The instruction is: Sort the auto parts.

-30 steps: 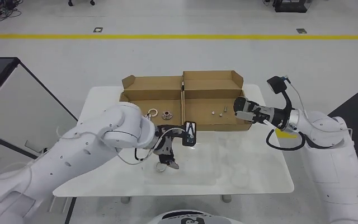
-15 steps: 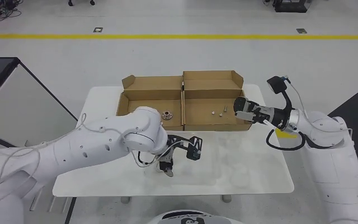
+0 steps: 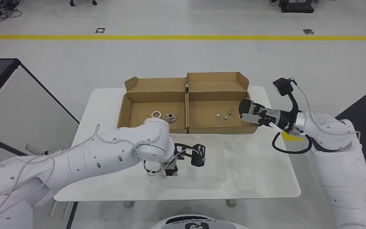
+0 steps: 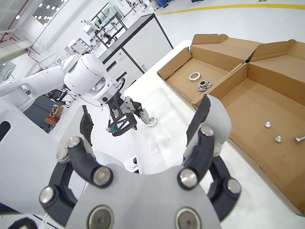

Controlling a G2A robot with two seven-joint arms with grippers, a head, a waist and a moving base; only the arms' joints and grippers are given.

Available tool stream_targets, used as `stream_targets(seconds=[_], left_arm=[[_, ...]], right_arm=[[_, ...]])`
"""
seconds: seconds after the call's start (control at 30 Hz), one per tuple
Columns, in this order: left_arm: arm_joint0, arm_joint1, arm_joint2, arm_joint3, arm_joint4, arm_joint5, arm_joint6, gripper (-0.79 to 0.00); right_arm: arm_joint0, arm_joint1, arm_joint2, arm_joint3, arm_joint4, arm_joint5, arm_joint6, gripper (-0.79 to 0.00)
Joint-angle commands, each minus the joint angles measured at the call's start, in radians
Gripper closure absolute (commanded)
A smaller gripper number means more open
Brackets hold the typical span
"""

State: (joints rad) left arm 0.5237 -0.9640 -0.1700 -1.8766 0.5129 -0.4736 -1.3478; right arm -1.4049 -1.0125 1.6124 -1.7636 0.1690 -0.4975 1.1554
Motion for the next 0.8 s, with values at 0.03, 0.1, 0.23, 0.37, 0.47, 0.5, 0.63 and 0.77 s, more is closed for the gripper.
stream_targets(seconds=[0.03,0.1,0.23,0.37,0.47,0.5,0.63,0.77], left_arm=[[0.022,-0.005,0.0,0.008,0.022,0.014,-0.014,-0.456],[0.033,-0.008,0.0,0.015,0.034,0.023,-0.023,-0.456],[0.05,-0.012,0.0,0.032,0.05,0.038,-0.037,-0.416],[0.062,-0.014,0.0,0.049,0.069,0.047,-0.047,-0.4],[0.076,-0.015,0.0,0.059,0.095,0.059,-0.058,-0.394],[0.079,-0.016,0.0,0.064,0.109,0.061,-0.061,-0.397],[0.093,-0.022,0.0,0.078,0.147,0.061,-0.061,-0.385],[0.099,-0.029,0.0,0.098,0.17,0.06,-0.06,-0.382]], right_arm=[[0.0,0.0,0.0,0.0,0.0,0.0,0.0,-0.785],[0.0,0.0,0.0,0.0,0.0,0.0,0.0,-0.785],[0.0,0.0,0.0,0.0,0.0,0.0,0.0,-0.785],[0.0,0.0,0.0,0.0,0.0,0.0,0.0,-0.785],[0.0,0.0,0.0,0.0,0.0,0.0,0.0,-0.785],[0.0,0.0,0.0,0.0,0.0,0.0,0.0,-0.785],[0.0,0.0,0.0,0.0,0.0,0.0,0.0,-0.785],[0.0,0.0,0.0,0.0,0.0,0.0,0.0,-0.785]])
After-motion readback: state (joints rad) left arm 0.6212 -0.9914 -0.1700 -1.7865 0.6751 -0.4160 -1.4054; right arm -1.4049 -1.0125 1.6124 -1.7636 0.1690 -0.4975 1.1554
